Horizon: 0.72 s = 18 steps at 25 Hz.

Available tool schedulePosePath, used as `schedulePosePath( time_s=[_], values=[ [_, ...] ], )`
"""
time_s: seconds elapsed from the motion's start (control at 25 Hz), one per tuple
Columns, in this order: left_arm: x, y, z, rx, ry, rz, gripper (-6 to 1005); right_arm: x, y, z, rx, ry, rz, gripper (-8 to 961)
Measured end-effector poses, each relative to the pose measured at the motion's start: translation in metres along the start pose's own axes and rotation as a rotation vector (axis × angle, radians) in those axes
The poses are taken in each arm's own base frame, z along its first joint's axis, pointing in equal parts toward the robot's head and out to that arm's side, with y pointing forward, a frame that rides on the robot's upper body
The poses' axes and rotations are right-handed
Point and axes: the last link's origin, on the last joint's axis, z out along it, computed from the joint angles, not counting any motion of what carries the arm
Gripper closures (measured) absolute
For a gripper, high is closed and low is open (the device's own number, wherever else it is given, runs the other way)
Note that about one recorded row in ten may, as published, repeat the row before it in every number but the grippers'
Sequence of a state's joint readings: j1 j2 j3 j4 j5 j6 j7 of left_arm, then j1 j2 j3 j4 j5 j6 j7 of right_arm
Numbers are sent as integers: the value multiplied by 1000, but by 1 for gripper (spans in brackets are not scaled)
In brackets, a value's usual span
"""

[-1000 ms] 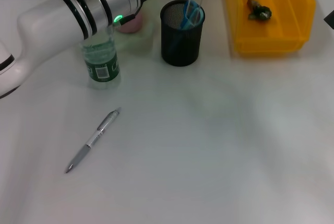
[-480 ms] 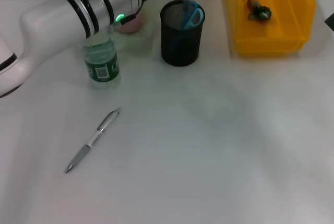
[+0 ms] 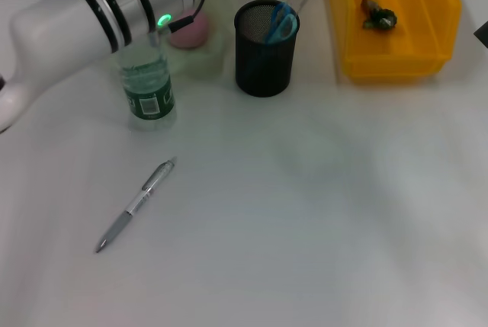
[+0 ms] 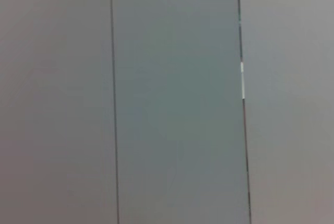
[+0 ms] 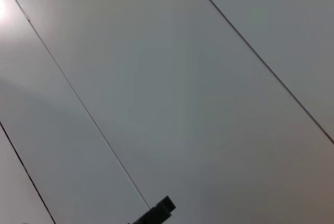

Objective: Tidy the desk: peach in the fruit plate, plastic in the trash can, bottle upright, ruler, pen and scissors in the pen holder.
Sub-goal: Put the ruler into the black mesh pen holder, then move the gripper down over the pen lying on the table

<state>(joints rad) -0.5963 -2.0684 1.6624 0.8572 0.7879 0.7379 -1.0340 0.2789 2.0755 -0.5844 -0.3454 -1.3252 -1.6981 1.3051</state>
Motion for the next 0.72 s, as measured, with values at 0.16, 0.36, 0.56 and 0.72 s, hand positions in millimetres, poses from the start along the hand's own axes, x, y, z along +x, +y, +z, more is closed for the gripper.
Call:
schedulePosePath(
  time_s=[0.16, 0.36, 0.56, 0.72],
  values=[
    [12, 4, -10, 1, -38, 33, 328, 0, 0, 0, 1, 0, 0, 301],
    [28, 2, -23, -2, -109, 46, 330, 0, -1, 0, 4, 3, 1, 301],
    [46, -2, -46, -46, -253, -37, 330, 0, -1, 3, -3, 4, -1, 301],
    [46, 5, -56, -72, -457, -53, 331, 1, 1, 8, -22, 14, -4, 300]
  ],
)
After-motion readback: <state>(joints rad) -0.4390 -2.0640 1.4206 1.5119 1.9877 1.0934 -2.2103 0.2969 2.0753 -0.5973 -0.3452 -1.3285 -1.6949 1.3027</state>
